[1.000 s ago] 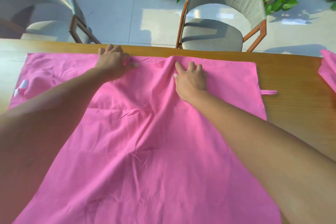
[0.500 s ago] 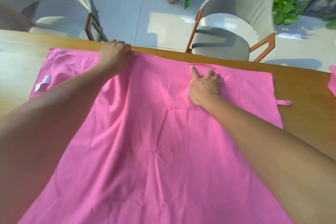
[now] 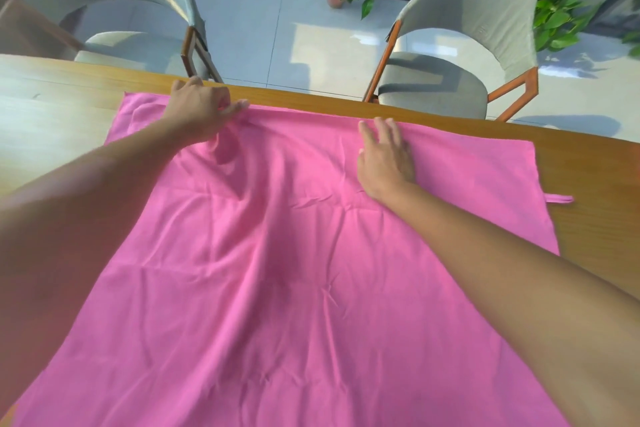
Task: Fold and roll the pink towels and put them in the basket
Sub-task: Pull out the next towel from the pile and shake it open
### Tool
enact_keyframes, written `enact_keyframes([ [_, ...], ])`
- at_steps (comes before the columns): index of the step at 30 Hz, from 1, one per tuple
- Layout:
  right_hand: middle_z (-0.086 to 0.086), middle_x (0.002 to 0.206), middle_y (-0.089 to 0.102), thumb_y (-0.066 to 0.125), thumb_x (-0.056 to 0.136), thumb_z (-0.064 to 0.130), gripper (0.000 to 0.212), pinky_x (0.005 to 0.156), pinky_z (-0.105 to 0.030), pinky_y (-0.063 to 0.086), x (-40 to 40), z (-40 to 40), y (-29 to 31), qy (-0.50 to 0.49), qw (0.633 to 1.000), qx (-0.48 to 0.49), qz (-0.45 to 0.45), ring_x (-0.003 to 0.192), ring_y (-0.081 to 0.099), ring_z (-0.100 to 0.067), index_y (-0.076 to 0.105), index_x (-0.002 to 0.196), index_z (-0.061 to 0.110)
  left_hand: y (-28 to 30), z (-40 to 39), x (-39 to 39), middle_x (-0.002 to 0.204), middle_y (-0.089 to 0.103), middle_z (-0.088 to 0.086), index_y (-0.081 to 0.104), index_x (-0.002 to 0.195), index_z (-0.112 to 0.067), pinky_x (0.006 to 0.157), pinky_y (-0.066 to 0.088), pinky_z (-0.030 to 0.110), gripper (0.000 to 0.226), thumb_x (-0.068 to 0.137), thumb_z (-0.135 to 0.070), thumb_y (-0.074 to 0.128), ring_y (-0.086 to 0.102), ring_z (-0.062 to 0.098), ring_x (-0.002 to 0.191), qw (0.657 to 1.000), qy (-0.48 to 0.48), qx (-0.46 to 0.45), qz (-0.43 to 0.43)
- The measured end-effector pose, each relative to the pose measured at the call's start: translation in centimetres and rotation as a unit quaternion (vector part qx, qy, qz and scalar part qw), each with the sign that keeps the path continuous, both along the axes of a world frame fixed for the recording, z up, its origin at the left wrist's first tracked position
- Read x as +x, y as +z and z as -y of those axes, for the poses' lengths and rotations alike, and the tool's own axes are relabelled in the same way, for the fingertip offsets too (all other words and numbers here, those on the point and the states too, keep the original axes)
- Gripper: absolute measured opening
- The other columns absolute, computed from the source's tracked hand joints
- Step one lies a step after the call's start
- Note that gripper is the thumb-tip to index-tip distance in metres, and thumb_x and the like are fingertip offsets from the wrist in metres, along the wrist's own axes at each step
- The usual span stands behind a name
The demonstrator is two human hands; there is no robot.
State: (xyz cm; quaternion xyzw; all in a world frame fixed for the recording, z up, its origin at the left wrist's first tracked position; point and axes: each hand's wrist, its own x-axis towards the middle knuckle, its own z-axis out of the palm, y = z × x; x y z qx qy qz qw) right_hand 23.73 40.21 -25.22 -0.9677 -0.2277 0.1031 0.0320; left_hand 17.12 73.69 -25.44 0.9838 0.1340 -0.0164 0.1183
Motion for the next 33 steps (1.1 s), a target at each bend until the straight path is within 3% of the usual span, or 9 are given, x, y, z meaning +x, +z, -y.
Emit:
enact_keyframes([
  [3, -0.005, 0.165, 0.020, 0.040, 0.103, 0.027, 0.055, 0.122, -0.041, 0.017, -0.9, -4.0, -0.2, 0.094, 0.995, 0.034, -0.017, 0.152, 0.014, -0.024, 0.028, 0.156, 0.017, 0.3, -2.3, -1.0, 0.106, 0.060, 0.012, 0.061, 0.092, -0.019, 0.097, 0.034, 0.050, 0.037, 0.096, -0.055, 0.055, 0.047, 0.035, 0.114, 0.998, -0.024, -0.014, -0.064],
  [6, -0.005, 0.165, 0.020, 0.037, 0.104, 0.036, 0.057, 0.123, -0.044, 0.017, -1.5, -6.7, -0.9, 0.075, 0.996, 0.027, -0.045, 0.152, 0.014, -0.025, 0.023, 0.158, 0.023, 0.4, -3.5, -1.1, 0.113, 0.053, 0.011, 0.063, 0.093, -0.022, 0.097, 0.033, 0.049, 0.041, 0.092, -0.062, 0.056, 0.041, 0.033, 0.121, 0.994, -0.002, -0.038, -0.098],
  [8, -0.003, 0.168, 0.008, 0.031, 0.105, 0.042, 0.058, 0.123, -0.052, 0.011, -1.8, -7.3, -1.6, 0.067, 0.996, -0.009, -0.050, 0.154, 0.004, -0.027, 0.014, 0.159, 0.030, 0.3, -4.5, -1.2, 0.108, 0.050, 0.008, 0.061, 0.079, -0.023, 0.095, 0.033, 0.048, 0.048, 0.089, -0.070, 0.054, 0.039, 0.029, 0.118, 0.992, 0.000, -0.053, -0.111],
  [11, -0.002, 0.168, 0.000, 0.024, 0.106, 0.044, 0.059, 0.122, -0.058, 0.008, -1.9, -7.3, -2.3, 0.066, 0.996, -0.036, -0.041, 0.154, -0.003, -0.027, 0.005, 0.160, 0.032, 0.7, -6.1, -1.8, 0.080, 0.046, 0.001, 0.047, 0.057, -0.019, 0.089, 0.036, 0.048, 0.062, 0.083, -0.074, 0.055, 0.042, 0.027, 0.099, 0.989, -0.009, -0.083, -0.126],
  [14, -0.002, 0.168, -0.002, 0.023, 0.105, 0.045, 0.059, 0.121, -0.060, 0.009, -2.2, -7.6, -2.6, 0.052, 0.997, -0.048, -0.039, 0.154, -0.003, -0.027, 0.004, 0.160, 0.031, 1.6, -7.5, -2.7, 0.064, 0.055, -0.001, 0.057, 0.058, -0.019, 0.088, 0.044, 0.046, 0.061, 0.077, -0.077, 0.060, 0.046, 0.027, 0.078, 0.981, -0.013, -0.104, -0.163],
  [18, -0.004, 0.166, 0.017, 0.028, 0.106, 0.041, 0.055, 0.120, -0.056, 0.014, -2.5, -8.8, -2.3, 0.029, 1.000, -0.006, -0.004, 0.153, 0.010, -0.026, 0.023, 0.157, 0.022, 2.1, -8.4, -3.8, 0.091, 0.068, 0.003, 0.064, 0.089, -0.023, 0.062, 0.044, 0.031, 0.033, 0.078, -0.049, 0.081, 0.059, 0.025, 0.078, 0.981, -0.007, -0.101, -0.167],
  [22, -0.008, 0.132, 0.056, 0.042, 0.103, 0.025, 0.031, 0.102, -0.046, 0.036, -1.1, -10.1, -1.5, 0.064, 0.994, 0.047, 0.073, 0.128, 0.044, -0.030, 0.054, 0.130, 0.014, 2.1, -8.9, -4.7, 0.098, 0.063, 0.004, 0.062, 0.098, -0.020, 0.066, 0.040, 0.032, 0.032, 0.083, -0.042, 0.080, 0.057, 0.025, 0.085, 0.985, -0.012, -0.081, -0.150],
  [26, -0.008, 0.120, 0.056, 0.051, 0.099, 0.019, 0.019, 0.094, -0.042, 0.039, 0.6, -10.9, -1.6, 0.043, 0.994, 0.065, 0.071, 0.118, 0.046, -0.030, 0.058, 0.116, 0.014, 2.3, -10.0, -6.1, 0.102, 0.057, 0.005, 0.063, 0.102, -0.018, 0.072, 0.043, 0.032, 0.036, 0.080, -0.035, 0.084, 0.057, 0.025, 0.087, 0.987, -0.026, -0.076, -0.137],
  [33, -0.003, 0.116, 0.058, 0.059, 0.098, 0.026, 0.006, 0.096, -0.040, 0.035, 2.3, -11.2, -2.3, 0.028, 0.993, 0.109, 0.043, 0.117, 0.046, -0.026, 0.060, 0.101, 0.021, 2.5, -11.7, -7.7, 0.103, 0.058, 0.020, 0.066, 0.104, -0.001, 0.075, 0.049, 0.045, 0.010, 0.097, -0.007, 0.061, 0.059, 0.037, 0.086, 0.999, -0.021, 0.000, -0.037],
])
